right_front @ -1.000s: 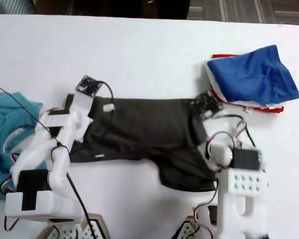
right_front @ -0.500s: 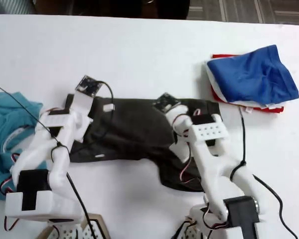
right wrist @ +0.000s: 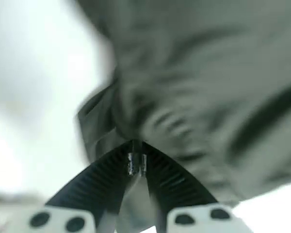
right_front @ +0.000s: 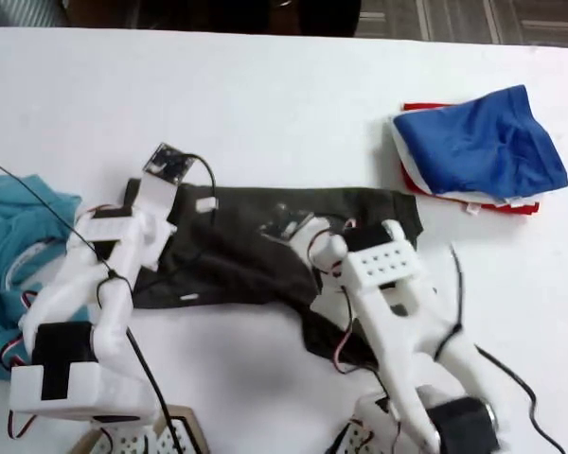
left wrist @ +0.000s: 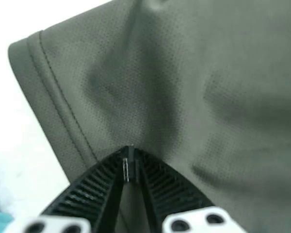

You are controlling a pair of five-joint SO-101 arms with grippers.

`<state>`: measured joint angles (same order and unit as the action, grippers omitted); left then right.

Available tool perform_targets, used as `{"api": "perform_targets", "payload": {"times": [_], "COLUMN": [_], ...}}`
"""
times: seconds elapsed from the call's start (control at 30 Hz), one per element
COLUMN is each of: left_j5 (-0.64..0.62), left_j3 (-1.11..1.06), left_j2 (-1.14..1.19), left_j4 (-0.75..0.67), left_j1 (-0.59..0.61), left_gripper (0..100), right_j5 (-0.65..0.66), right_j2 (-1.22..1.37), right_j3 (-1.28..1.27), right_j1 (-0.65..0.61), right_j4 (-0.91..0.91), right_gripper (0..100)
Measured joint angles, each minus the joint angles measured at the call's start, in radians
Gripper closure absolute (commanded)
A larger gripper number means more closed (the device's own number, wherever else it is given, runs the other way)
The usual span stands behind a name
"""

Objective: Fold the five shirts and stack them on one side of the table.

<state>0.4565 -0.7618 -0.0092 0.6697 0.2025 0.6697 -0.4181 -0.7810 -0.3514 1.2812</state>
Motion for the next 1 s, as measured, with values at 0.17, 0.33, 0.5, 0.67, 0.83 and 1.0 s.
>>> {"api": "perform_targets", "payload": {"times": [0.17, 0.33, 0.5, 0.67, 0.83, 1.0], "left_j5": [0.000, 0.000, 0.000, 0.000, 0.000, 0.000], "left_j3": [0.000, 0.000, 0.000, 0.000, 0.000, 0.000], "left_j2": [0.000, 0.000, 0.000, 0.000, 0.000, -0.002], "left_j4": [0.000, 0.000, 0.000, 0.000, 0.000, 0.000], "left_j1": [0.000, 0.000, 0.000, 0.000, 0.000, 0.003], "left_gripper": [97, 97, 97, 97, 97, 97], "right_j5": [-0.100, -0.107, -0.112, -0.109, -0.109, -0.112], "right_j2": [-0.057, 0.025, 0.080, 0.078, 0.049, -0.023], "right_j3": [-0.028, -0.081, -0.081, -0.080, -0.080, -0.080], "right_j1": [0.069, 0.071, 0.032, -0.133, -0.216, -0.144], "right_j4": [-0.140, -0.207, -0.183, -0.101, -0.055, -0.034], "right_gripper": [97.9, 97.9, 97.9, 97.9, 97.9, 97.9]}}
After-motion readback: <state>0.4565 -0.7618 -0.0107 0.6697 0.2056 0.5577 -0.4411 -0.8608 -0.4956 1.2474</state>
